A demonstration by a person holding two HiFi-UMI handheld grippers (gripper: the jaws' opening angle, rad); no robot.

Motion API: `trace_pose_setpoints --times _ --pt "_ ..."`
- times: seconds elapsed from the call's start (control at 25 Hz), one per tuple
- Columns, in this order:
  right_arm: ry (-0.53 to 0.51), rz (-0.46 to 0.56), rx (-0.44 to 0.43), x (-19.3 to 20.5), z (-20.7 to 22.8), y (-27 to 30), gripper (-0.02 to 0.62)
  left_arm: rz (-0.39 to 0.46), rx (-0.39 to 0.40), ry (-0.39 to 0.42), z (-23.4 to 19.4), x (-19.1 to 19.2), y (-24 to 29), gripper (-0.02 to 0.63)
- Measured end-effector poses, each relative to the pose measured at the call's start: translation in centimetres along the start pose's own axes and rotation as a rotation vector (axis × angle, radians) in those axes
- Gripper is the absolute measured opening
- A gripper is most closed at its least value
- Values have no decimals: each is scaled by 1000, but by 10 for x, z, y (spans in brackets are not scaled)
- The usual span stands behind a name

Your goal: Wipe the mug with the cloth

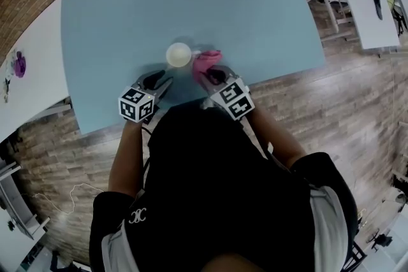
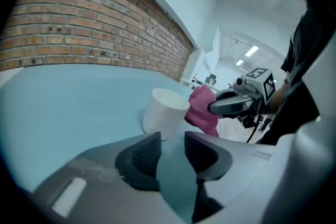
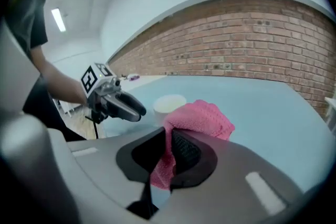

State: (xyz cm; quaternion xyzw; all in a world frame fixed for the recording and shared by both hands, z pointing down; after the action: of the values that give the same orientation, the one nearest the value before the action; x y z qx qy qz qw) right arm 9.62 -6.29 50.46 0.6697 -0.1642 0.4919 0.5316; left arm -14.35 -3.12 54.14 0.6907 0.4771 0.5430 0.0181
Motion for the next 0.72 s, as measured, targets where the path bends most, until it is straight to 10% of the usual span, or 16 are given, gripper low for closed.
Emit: trace_pose_setpoints --times 0.12,0.72 --pt "49 93 25 -7 4 -16 37 99 -28 -32 -3 2 -15 6" --pt "21 73 13 -9 -11 -19 37 129 -12 114 2 -26 -41 5"
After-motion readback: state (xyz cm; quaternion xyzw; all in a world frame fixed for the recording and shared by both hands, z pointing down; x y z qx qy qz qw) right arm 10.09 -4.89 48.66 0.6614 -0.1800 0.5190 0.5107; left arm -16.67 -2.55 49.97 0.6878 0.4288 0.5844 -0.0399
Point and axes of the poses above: the fingertips, and each gripper's own axes: y forward along the fingers, z to its right, x out of its underside, the point moved 10 cm from there along -y, backward along the fingers, and after that the axes turned 6 degrees about -y, right-handed, at the moved point
